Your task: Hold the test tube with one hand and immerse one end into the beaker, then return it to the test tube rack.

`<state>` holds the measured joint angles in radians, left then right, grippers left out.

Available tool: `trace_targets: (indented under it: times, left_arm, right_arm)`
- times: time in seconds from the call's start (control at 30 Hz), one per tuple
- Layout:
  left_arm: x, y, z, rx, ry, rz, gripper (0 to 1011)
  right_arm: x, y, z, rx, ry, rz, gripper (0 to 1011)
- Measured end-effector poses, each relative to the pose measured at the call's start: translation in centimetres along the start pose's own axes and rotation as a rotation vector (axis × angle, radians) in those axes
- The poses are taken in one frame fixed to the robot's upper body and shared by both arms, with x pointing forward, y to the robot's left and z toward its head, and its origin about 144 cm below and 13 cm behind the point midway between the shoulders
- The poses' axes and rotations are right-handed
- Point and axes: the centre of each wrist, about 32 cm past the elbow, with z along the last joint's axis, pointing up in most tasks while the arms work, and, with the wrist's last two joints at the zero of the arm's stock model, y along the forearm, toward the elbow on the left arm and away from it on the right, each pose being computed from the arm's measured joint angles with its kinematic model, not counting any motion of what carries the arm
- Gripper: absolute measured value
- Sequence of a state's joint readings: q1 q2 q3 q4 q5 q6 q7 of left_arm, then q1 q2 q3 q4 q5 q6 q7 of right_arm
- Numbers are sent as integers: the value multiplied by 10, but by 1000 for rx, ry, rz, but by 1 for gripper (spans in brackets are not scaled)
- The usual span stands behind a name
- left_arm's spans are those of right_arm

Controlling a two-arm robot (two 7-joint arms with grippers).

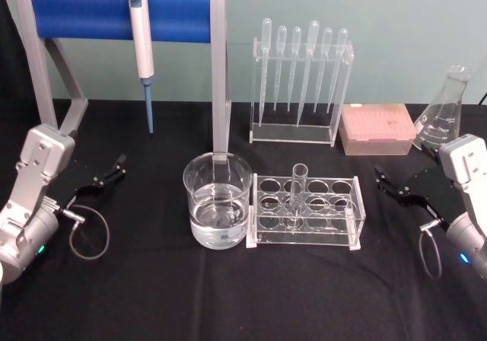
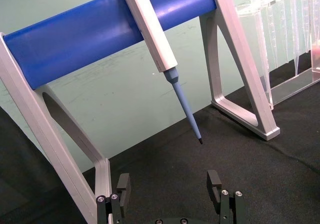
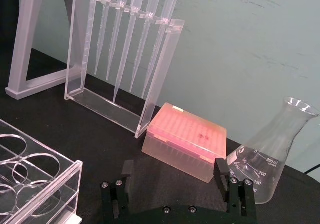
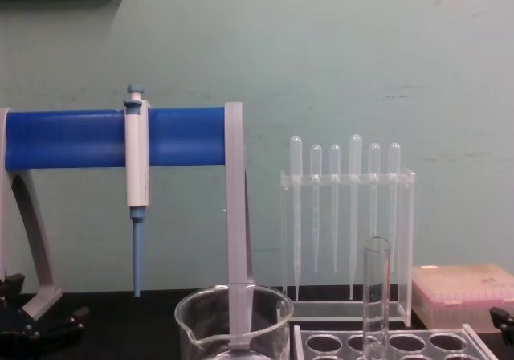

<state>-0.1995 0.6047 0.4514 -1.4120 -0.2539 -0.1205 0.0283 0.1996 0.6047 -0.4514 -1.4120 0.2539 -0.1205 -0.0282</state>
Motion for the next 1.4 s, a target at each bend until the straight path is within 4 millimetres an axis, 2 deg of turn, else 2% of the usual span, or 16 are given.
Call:
trace_targets:
  times: [1.4]
  left_arm:
    - [0, 0, 0, 0, 0, 0, 1000]
  right_arm:
    - [0, 0, 0, 0, 0, 0, 1003]
